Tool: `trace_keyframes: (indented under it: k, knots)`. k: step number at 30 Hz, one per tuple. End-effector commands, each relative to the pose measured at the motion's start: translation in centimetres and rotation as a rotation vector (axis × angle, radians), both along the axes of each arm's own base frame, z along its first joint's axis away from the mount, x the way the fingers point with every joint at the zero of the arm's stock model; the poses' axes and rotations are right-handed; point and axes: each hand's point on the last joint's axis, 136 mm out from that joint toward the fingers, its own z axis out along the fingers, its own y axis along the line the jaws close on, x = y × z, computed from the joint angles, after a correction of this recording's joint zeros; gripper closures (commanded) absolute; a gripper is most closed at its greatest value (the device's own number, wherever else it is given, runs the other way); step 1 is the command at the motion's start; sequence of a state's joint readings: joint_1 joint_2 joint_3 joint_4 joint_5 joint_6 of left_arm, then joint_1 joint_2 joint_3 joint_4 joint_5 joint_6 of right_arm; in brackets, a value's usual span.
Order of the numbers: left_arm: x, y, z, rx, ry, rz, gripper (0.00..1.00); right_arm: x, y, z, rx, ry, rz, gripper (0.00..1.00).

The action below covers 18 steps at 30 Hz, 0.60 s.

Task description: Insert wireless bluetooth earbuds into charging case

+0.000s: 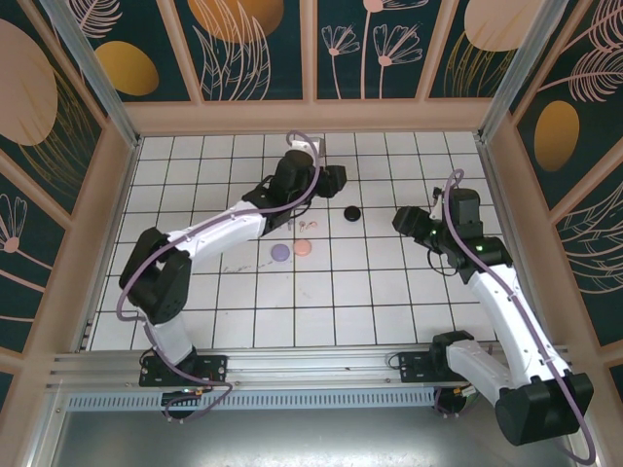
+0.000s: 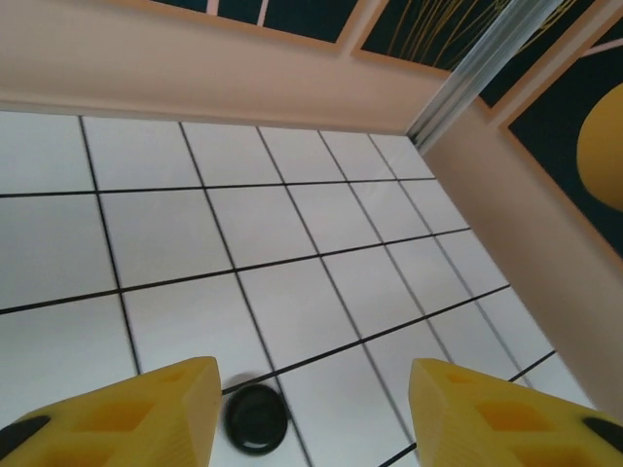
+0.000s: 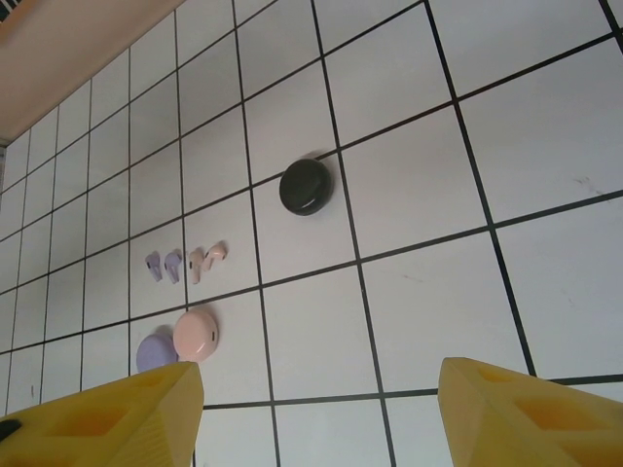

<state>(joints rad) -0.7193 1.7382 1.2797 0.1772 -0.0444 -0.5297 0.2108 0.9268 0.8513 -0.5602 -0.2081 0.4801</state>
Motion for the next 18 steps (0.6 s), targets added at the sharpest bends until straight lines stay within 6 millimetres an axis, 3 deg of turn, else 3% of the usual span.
trace_keyframes:
  k: [1,7,11,12,14,16,18]
  knots:
    - [-0.6,1.9,1.4,0.047,-0.074,0.024,0.44,-0.4,1.1,-0.5,0.017,-0.012,0.042,0.34]
    - [-2.3,4.6,2.8,0.109,-0.135,0.049,0.38,-0.1,4.0,-2.4,-0.009,0.003,0.052,0.34]
    - [-3.6,6.6,4.2,0.101,-0.190,0.080,0.25,0.1,6.1,-3.9,-0.044,0.035,0.054,0.34]
    - [-3.9,7.1,4.5,0.096,-0.206,0.091,0.12,0.2,6.6,-4.2,-0.047,0.043,0.054,0.35]
    - [-4.6,7.7,5.1,0.088,-0.233,0.090,0.10,0.3,7.4,-4.4,-0.055,0.051,0.051,0.35]
    - [-5.1,8.5,5.1,0.090,-0.245,0.098,0.01,0.5,8.4,-4.4,-0.061,0.050,0.053,0.35]
    - [-5.5,9.3,5.2,0.097,-0.250,0.119,0.01,0.6,9.2,-4.4,-0.073,0.053,0.056,0.35]
